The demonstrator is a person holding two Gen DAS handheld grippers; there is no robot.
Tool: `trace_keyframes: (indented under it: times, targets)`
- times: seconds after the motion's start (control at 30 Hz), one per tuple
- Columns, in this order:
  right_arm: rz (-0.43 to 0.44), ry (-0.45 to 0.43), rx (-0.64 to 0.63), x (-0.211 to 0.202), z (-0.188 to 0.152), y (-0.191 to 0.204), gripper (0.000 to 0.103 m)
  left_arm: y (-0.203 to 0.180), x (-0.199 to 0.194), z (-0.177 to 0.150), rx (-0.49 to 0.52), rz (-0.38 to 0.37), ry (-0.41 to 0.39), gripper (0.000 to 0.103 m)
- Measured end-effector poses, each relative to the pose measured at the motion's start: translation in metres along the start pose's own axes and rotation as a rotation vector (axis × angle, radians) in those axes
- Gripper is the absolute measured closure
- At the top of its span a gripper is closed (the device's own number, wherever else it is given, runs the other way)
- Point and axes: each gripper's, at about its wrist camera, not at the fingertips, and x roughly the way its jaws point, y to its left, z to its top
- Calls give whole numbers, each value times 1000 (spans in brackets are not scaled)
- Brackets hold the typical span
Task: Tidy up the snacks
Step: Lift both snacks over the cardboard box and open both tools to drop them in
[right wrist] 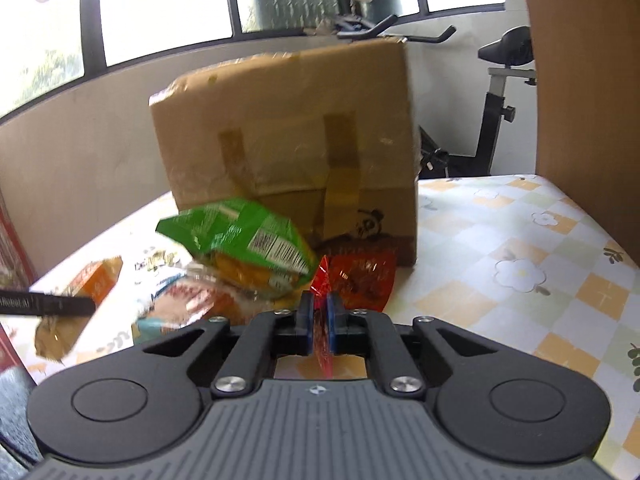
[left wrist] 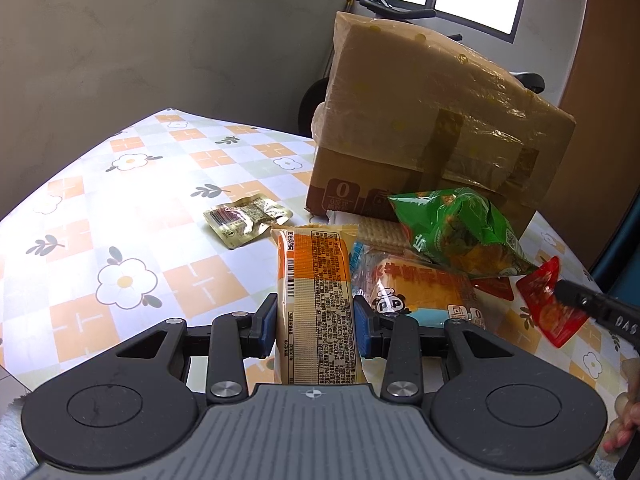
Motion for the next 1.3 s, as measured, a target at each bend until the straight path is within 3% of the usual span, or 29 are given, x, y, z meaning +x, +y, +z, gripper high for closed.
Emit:
trace_keyframes:
  times: [0.27,0.57,0.73,1.03,1.3]
  targets:
    - [-13,-148,0,-30,40,-10,96,3,-22,23,-4,-19,-91,63]
    - [37,-312,-80,-52,106,-3,96,0,-77,95,9,-65,-282,63]
    - [69,-356,-128,-43,139,7,96,-9,-83,133,16,-75,-357,63]
    - [130,-347,-142,13,192,13,96,-48,-38,199,53,-121,-357,63]
    - [202,-189,-77,95,210,11,96,-77,32,243,106,-137,-281,63]
